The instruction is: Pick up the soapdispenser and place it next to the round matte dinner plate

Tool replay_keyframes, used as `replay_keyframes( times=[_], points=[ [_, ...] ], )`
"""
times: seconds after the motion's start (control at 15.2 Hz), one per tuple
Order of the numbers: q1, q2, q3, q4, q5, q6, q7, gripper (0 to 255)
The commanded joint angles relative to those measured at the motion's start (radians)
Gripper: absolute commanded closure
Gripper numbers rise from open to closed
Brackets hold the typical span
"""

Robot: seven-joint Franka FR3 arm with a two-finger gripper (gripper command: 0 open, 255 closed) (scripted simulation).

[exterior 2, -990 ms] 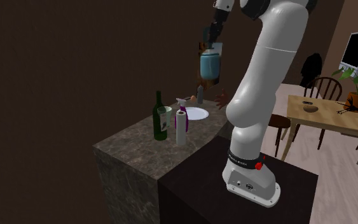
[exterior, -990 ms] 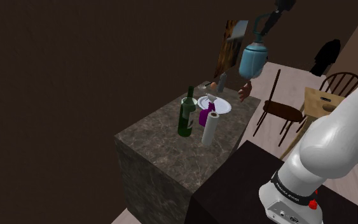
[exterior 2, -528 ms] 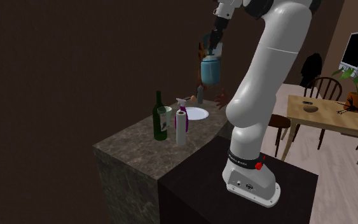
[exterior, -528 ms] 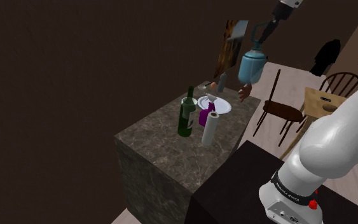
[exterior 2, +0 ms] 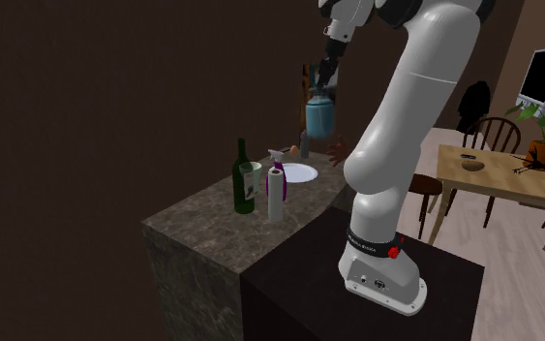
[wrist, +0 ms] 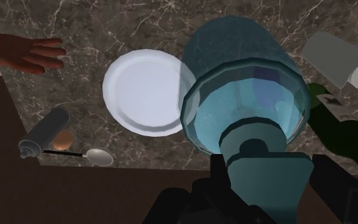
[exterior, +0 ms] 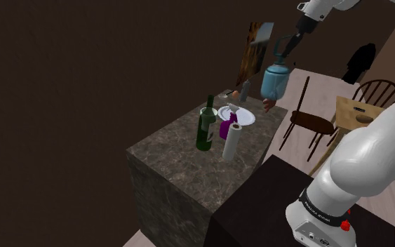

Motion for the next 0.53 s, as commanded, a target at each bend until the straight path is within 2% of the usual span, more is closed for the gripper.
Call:
replay_keyframes(
  times=[0.0,0.46],
  points=[
    [-0.002,-0.01,0.003,-0.034,-0.005,0.028,0.0,255],
    [-0.007,-0.018,-0.001,-0.135,-0.008,0.12,-0.014,255]
  ],
)
